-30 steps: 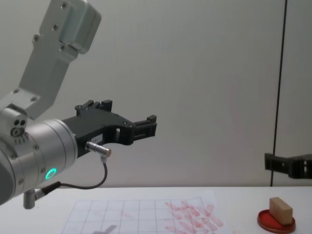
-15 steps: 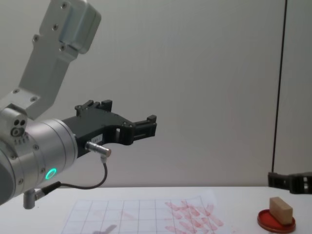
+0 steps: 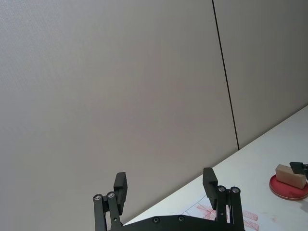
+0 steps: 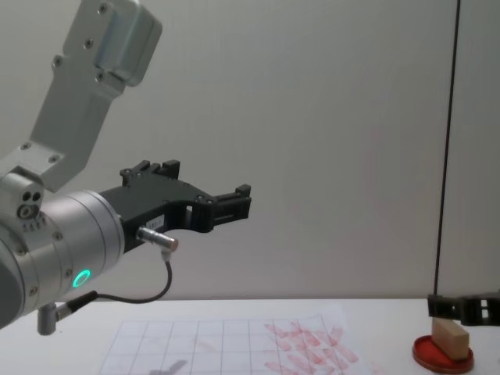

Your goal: Use the one hand to pick up the stamp and affix it onto the A4 paper.

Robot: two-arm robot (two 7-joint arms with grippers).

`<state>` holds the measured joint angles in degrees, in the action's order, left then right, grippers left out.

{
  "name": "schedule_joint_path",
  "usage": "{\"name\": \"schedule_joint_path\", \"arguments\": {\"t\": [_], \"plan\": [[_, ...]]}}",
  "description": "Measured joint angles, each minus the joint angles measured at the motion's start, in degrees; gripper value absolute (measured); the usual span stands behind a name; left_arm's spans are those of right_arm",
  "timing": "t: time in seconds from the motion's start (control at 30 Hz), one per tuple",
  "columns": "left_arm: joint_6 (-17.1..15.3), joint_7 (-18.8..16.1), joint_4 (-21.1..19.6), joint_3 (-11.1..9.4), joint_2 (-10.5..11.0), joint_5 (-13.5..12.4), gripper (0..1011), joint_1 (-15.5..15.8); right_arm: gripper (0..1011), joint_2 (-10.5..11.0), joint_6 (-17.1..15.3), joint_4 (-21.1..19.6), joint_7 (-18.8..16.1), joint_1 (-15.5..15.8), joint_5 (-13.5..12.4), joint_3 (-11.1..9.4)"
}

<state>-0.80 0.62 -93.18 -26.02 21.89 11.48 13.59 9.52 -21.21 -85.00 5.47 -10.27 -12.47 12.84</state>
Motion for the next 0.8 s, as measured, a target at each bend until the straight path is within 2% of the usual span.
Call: {"name": "schedule_joint_path", "arguments": {"t": [0.33,0.53,0.8], "plan": [[0.0,0.0,0.0,0.0,0.0,0.0,1001,0.0,979,-0.8,0.5,5.0,-2.0,-2.8,2.1,0.0],[0.0,0.0,0.0,0.0,0.0,0.0,1001,0.0,855,-1.3,0.4,7.8,-3.0,-4.2,3.3,0.1],[0.0,0.0,0.0,0.0,0.0,0.0,1001,0.0,591,-1.7,0.4,10.2,-4.1,-5.4,4.3,0.2]]}}
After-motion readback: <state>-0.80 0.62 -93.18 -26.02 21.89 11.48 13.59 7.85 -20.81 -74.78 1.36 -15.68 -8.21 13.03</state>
